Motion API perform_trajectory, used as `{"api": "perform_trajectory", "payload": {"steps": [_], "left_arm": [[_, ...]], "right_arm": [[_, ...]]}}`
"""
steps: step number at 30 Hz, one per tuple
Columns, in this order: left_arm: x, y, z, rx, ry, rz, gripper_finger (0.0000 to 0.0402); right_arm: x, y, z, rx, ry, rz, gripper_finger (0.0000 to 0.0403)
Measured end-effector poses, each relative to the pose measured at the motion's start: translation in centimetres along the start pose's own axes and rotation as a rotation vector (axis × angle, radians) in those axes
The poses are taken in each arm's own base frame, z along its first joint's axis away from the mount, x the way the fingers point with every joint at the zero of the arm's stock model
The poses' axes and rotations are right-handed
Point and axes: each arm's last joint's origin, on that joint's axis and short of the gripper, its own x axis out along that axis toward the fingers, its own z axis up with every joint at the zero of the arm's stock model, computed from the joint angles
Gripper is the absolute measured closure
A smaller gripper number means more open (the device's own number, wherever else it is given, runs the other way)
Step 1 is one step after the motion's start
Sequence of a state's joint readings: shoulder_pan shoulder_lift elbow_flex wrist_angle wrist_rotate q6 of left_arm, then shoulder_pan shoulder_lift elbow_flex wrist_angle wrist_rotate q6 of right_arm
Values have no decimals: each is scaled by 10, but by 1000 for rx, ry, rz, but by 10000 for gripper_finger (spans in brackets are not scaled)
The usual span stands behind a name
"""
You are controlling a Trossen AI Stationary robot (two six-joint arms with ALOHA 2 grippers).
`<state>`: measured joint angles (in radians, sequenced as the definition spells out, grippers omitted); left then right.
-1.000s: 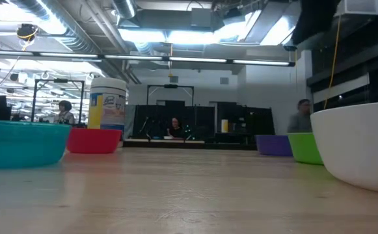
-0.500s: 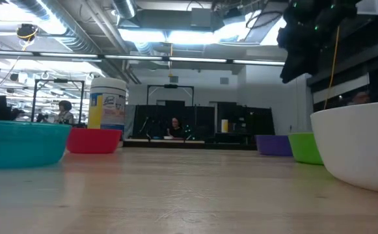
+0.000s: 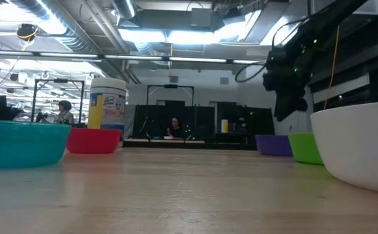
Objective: Nest bowls inside each other
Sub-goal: Stack the dark blue bowl on top of the white bowl
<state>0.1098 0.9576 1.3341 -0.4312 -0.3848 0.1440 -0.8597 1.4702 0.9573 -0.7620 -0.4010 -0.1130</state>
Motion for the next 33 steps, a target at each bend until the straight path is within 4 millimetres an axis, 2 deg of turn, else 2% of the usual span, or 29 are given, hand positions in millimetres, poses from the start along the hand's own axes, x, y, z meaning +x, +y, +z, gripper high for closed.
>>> {"api": "perform_trajectory", "payload": {"steps": [5,15,23,33], "left_arm": [[-4,3,5,-20,-49,-10,286],[-3,9,11,-33,-122,-24,288],[-3,14,18,-60,-207,-59,288],[-3,14,19,-72,-219,-82,288]], "right_arm": [[10,-9,3,11,20,-49,285],[8,-19,4,16,9,-194,298],[8,-18,0,67,53,-204,262],[10,-17,-2,131,71,-212,203]]}}
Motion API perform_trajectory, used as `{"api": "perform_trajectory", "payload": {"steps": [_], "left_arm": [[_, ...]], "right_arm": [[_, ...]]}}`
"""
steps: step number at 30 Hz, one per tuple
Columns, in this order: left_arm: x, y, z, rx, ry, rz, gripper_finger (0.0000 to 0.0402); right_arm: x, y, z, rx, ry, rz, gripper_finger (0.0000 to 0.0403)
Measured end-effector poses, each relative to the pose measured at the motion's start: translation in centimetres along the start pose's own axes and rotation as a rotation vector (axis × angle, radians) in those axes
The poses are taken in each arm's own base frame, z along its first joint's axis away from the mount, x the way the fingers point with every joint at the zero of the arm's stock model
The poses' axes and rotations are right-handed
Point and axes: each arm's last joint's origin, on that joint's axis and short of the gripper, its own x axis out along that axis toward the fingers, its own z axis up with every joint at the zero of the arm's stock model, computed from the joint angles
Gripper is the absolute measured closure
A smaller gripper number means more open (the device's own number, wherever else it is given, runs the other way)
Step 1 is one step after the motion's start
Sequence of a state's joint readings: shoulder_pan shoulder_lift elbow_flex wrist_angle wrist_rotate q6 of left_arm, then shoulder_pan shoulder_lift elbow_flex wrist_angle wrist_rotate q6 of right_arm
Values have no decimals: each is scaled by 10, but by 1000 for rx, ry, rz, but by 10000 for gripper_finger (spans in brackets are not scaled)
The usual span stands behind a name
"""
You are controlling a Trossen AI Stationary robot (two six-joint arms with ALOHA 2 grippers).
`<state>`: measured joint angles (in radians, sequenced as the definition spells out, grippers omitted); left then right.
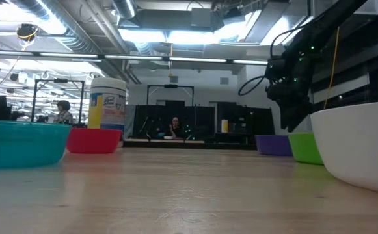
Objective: Nest bowls inside each other
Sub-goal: Stack the dark blue bowl on top of the white bowl
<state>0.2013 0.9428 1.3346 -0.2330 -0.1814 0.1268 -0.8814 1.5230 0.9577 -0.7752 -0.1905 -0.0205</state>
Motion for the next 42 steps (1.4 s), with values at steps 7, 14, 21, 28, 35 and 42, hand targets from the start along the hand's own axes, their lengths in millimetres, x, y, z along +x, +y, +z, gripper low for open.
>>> {"api": "perform_trajectory", "payload": {"steps": [7,14,21,28,35,42], "left_arm": [[0,0,3,-5,-26,2,288],[-3,1,4,-7,-35,3,288],[-7,2,6,-1,-46,5,288],[-12,3,5,6,-21,7,288],[-13,4,0,50,40,27,288],[-13,11,-9,46,123,62,288]], "right_arm": [[26,6,-7,-5,118,17,211],[35,6,-6,16,106,-20,250],[35,7,-7,8,113,-22,389],[11,43,-20,-85,108,38,398],[-37,93,-29,-102,-87,156,400],[-65,145,-83,-135,27,260,401]]}}
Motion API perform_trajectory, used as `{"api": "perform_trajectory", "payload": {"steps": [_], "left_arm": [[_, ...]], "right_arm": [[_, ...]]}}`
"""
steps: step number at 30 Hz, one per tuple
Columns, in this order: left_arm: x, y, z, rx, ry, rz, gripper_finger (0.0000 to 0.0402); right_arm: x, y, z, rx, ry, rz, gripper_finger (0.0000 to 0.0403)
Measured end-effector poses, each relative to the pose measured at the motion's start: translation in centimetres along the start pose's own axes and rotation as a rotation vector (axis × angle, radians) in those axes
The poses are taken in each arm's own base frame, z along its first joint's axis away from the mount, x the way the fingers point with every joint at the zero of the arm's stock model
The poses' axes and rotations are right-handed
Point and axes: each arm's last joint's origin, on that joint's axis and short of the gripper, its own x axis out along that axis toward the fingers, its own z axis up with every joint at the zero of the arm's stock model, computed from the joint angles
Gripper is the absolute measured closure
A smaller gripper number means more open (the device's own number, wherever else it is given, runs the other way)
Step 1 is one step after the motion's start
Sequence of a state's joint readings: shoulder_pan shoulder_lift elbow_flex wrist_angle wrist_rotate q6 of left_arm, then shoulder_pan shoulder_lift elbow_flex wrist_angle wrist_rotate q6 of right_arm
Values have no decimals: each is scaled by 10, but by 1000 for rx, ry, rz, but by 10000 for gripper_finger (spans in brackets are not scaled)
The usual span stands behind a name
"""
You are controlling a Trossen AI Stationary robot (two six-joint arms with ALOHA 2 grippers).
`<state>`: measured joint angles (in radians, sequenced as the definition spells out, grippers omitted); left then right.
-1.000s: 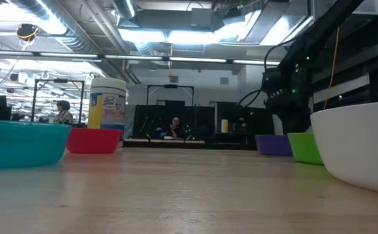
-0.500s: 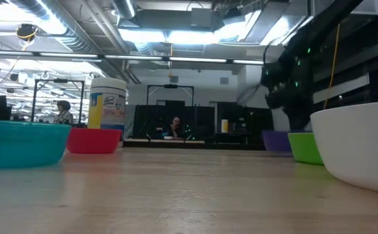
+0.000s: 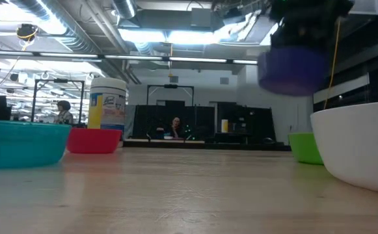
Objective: Nest bowls inside each other
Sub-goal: Stack the dark blue bowl on top of the white bowl
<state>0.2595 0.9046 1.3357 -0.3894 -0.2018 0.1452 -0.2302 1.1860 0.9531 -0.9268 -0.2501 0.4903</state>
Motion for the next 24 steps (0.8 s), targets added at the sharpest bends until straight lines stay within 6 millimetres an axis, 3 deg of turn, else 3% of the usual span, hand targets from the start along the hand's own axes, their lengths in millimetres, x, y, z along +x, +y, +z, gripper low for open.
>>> {"api": "perform_trajectory", "payload": {"steps": [5,11,19,24], "left_arm": [[-4,5,1,15,-15,10,288],[-6,11,3,31,-35,20,288],[-8,16,4,33,-56,3,288],[-10,18,5,30,-66,-23,288]], "right_arm": [[-1,39,-33,51,69,69,401],[19,82,-66,53,176,98,401],[57,112,-98,41,297,30,401],[77,132,-107,35,275,95,397]]}}
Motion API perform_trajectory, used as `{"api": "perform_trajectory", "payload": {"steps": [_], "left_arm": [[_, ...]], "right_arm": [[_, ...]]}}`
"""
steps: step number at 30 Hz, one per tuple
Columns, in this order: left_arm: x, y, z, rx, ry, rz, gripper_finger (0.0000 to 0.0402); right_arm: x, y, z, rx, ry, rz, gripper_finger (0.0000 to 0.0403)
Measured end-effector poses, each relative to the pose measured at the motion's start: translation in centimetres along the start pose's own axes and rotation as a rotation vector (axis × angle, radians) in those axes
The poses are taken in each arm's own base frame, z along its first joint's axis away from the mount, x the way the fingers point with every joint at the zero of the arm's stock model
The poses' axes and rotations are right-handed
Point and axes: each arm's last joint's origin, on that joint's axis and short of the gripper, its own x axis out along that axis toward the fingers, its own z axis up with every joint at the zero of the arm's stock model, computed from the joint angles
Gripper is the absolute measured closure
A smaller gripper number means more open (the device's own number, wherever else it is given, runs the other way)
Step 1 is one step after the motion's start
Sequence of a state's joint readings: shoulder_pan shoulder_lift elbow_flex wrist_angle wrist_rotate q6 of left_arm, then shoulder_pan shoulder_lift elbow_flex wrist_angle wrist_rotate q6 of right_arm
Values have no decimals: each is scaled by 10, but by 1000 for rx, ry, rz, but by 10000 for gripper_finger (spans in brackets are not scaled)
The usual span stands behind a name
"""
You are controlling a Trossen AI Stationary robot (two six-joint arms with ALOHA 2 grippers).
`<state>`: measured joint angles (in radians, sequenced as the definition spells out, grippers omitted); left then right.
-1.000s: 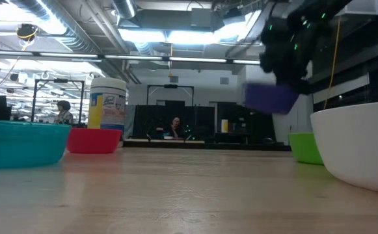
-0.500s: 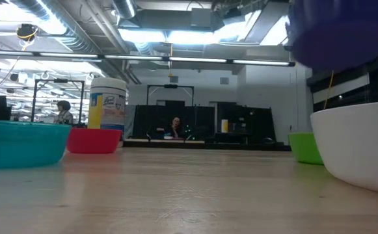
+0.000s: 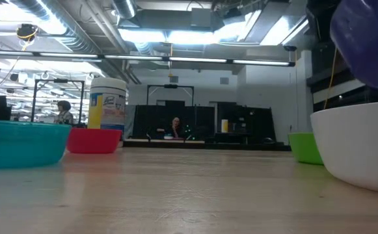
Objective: Nest bowls inside each other
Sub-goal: Stack the dark blue bowl on top of the white bowl, then stack the green bowl on top of the dark blue bowl
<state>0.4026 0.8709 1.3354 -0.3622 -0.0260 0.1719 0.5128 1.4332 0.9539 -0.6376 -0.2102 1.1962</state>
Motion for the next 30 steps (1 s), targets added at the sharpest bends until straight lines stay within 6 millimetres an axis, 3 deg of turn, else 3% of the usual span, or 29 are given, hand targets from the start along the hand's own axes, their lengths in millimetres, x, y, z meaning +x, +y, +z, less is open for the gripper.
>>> {"api": "perform_trajectory", "payload": {"steps": [5,9,12,19,24,30], "left_arm": [[-5,0,2,-2,-17,-20,288],[-9,0,4,-4,-31,-35,288],[-13,1,5,-17,-42,-37,288],[-21,1,8,-27,-62,-40,288],[-24,1,9,-31,-69,-38,288],[-22,1,8,-30,-61,-40,288]], "right_arm": [[13,0,0,55,-21,-49,329],[13,-6,-1,89,-42,-127,269],[13,-12,-3,104,-37,-194,246],[7,-17,2,99,-136,-246,263],[-11,-29,20,136,-267,-288,291],[-32,-59,50,164,-323,-398,304]]}}
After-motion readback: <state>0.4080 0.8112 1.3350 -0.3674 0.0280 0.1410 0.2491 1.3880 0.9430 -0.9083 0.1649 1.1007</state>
